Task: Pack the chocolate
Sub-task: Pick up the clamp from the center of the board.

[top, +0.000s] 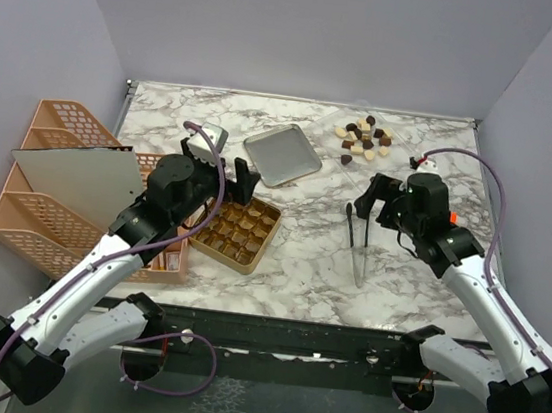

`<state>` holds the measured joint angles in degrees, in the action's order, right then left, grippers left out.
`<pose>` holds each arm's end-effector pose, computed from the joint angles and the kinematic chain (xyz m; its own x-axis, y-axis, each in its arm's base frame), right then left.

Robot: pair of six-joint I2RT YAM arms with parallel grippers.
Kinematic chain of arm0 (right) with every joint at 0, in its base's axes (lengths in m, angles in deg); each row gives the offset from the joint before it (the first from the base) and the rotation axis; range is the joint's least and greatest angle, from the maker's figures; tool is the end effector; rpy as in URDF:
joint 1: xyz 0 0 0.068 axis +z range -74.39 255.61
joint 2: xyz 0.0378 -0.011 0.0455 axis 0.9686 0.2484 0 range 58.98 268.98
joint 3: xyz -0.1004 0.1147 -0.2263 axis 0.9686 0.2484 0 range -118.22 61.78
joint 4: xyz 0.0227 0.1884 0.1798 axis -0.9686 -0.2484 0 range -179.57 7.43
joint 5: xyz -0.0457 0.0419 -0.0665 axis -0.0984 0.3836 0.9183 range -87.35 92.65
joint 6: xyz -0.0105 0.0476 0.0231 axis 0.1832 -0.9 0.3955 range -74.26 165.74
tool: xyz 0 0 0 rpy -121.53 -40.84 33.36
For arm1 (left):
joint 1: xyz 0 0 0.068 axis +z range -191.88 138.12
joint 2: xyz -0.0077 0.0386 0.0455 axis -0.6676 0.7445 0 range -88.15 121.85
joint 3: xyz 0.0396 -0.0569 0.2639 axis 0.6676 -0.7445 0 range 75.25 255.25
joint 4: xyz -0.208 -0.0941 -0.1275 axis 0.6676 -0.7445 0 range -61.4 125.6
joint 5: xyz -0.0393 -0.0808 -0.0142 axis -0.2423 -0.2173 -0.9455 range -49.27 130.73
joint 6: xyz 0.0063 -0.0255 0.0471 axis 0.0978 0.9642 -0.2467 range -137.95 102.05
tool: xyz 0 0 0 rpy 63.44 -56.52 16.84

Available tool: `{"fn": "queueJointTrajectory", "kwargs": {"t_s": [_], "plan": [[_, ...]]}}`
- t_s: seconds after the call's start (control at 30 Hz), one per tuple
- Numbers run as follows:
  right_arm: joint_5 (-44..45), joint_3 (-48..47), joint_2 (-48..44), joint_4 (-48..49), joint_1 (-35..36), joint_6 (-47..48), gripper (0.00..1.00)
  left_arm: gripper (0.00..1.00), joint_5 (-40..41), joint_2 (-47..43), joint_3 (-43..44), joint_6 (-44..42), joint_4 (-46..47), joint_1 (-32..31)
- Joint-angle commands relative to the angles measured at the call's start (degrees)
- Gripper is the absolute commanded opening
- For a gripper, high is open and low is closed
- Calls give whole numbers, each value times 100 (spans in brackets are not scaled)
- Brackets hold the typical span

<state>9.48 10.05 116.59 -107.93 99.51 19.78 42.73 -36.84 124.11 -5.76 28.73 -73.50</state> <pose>0.2046 0.0861 0.3143 -0.5617 0.2265 -0.7957 -0.0704 0.9452 0.3188 0.1799 -0.1093 0.3513 -0.2392 -0.1005 -0.9658 0.4544 0.8674 -0.2028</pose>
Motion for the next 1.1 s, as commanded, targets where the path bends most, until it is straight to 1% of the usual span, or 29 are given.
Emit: {"fn": "queueJointTrajectory", "kwargs": {"t_s": [0.0, 0.03, 0.13, 0.17, 0.47, 0.67, 1.07], "plan": [[488, 228, 373, -649, 3, 86, 96, 99, 667, -274, -102, -139, 86, 15], [510, 238, 505, -681, 7, 169, 93, 99, 766, -316, -112, -145, 82, 15], [461, 330, 830, -632, 7, 305, 78, 99, 984, -444, -151, -162, 81, 15], [398, 370, 914, -565, 4, 330, 76, 99, 1039, -482, -163, -164, 81, 15], [108, 919, 1400, 220, 8, 313, 70, 99, 1436, -711, -241, -181, 81, 15], [269, 1135, 1693, 471, 2, 362, 68, 99, 1486, -740, -237, -199, 74, 15], [200, 1427, 1961, 912, 9, 311, 66, 99, 1479, -718, -244, -190, 72, 15]]}}
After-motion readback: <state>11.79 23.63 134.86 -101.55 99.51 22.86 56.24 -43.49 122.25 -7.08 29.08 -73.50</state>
